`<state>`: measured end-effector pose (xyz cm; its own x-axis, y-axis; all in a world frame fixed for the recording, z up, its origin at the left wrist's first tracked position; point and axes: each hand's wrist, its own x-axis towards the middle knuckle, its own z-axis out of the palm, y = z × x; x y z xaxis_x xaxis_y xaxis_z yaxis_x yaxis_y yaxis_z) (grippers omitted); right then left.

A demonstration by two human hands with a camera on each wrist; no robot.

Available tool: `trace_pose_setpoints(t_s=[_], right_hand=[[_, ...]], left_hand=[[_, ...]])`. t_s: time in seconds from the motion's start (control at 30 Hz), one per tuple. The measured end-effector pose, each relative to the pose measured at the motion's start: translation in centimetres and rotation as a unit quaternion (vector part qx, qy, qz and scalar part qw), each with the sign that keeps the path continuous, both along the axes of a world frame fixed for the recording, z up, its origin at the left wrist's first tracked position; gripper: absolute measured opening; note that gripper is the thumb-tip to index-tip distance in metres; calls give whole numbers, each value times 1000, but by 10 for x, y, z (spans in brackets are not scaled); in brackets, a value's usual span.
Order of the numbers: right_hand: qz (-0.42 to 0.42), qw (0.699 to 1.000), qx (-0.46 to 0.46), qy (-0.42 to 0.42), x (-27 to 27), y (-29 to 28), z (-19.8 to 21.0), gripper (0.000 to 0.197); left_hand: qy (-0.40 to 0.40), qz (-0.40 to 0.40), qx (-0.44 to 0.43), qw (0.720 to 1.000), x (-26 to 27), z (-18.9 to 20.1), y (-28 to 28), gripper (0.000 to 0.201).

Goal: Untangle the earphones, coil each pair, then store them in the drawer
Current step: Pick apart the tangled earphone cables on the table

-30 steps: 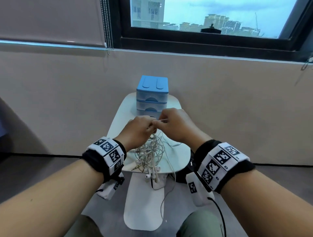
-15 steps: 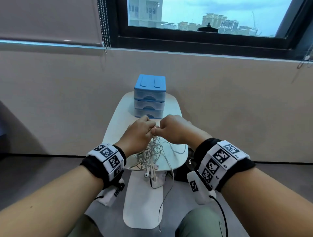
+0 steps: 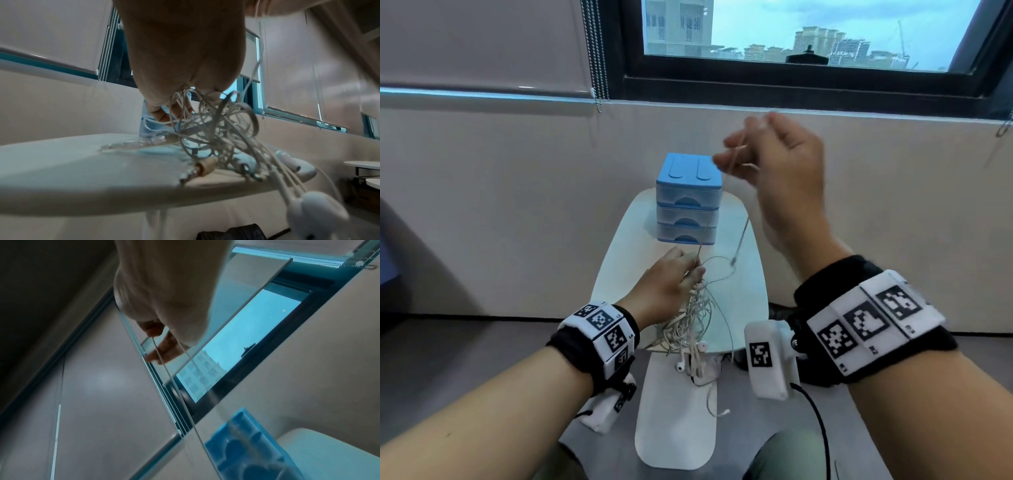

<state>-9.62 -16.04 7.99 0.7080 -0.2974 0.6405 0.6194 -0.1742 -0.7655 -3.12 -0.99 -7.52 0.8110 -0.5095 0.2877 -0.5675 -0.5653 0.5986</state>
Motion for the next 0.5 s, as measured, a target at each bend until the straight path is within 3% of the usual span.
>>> trace_pose_setpoints(t_s=[0.1, 0.17, 0.3, 0.37, 0.5], right_hand=[[-27, 995, 44, -89, -7, -11, 25, 40], [-52, 994, 34, -90, -4, -20, 28, 38], [-91, 982, -152, 67, 4, -19, 5, 25], [-52, 945, -263, 185, 4, -14, -16, 29], [-41, 795, -486, 361, 1, -10, -55, 43]], left_hand=[[-8, -16, 20, 1000, 4, 4, 4, 24], [-10, -19, 17, 1000, 6, 7, 4, 26], [-11, -25, -1, 1000, 6, 11, 0, 33], [-24, -34, 0, 999, 6, 13, -2, 34], [-30, -25, 15, 999, 4, 18, -5, 33]])
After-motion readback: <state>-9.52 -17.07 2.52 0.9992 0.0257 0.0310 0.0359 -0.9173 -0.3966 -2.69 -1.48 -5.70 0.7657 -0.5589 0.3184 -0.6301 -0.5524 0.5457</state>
